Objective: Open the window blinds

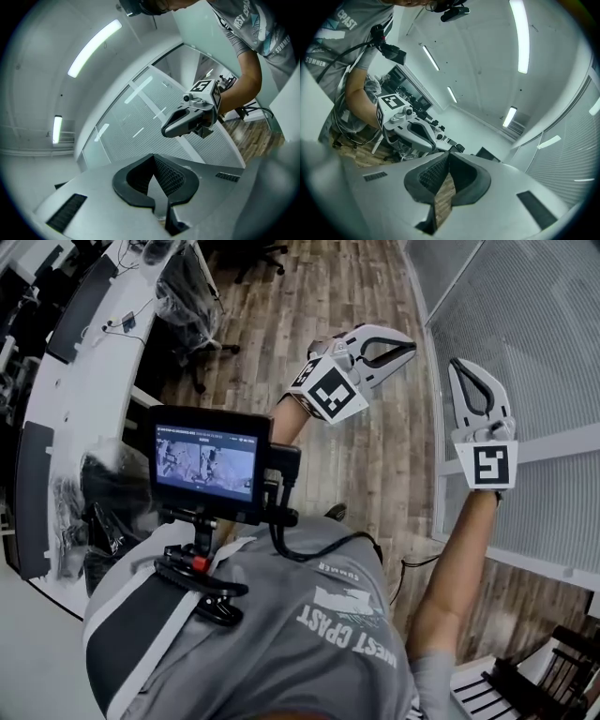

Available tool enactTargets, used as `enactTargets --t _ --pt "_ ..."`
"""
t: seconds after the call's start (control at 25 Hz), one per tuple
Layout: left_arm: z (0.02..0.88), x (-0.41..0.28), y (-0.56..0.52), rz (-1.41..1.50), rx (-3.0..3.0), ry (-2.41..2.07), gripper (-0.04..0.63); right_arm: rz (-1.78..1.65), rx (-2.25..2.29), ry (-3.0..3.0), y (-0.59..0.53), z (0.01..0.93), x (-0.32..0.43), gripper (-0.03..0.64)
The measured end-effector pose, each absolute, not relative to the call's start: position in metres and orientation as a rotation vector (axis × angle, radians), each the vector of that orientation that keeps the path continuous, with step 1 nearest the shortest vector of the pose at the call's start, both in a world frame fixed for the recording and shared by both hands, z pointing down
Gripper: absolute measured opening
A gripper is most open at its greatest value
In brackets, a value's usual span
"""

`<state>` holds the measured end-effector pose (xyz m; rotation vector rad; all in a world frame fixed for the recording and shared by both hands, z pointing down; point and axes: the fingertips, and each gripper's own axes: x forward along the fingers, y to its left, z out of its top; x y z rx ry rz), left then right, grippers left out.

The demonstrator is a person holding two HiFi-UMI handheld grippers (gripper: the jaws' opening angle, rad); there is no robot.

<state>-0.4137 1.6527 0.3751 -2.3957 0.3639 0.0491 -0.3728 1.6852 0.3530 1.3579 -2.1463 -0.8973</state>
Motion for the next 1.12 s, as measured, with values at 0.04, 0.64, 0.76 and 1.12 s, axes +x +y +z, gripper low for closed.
enactTargets --t 0.04,0.64,0.76,1.12 --pt "0.373 -0.411 1.647 0.052 -2.396 0.376 0.005 -0.909 1.350 -2.149 1.681 0.351 -0.370 0.002" --pt "0.380 -0.293 1.457 -0.062 -2.360 0.490 0.005 -0.906 1.252 -2.304 1.480 0.360 -0.248 0.002" --pt "0.380 -0.288 1.392 -0.056 -2.358 0.486 0.005 -0.914 1.247 -2.293 1.415 0.359 -0.243 0.002" --pt "0.359 -0.300 1.210 0.004 -2.357 0.468 0.005 -0.937 1.297 -2.270 1.241 0.340 -0.255 0.002"
